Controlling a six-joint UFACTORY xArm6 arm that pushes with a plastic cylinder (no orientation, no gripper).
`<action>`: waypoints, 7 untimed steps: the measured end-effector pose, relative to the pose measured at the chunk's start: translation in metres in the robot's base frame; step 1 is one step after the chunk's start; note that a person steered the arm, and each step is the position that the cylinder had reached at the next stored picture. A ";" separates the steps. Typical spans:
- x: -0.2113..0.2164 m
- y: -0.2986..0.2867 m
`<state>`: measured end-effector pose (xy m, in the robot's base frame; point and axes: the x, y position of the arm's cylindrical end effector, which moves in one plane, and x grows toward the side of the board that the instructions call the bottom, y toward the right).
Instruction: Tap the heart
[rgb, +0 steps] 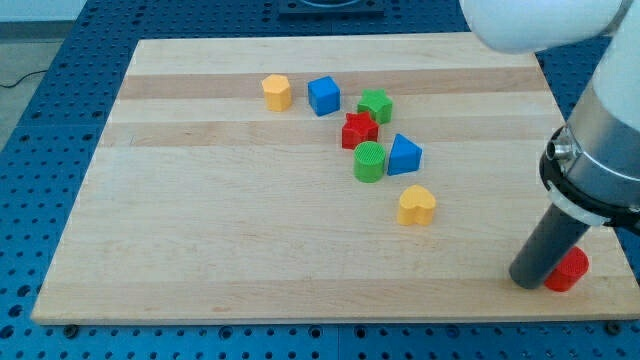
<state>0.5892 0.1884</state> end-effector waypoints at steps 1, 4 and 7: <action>-0.007 -0.019; -0.028 -0.144; -0.089 -0.129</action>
<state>0.5000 0.0594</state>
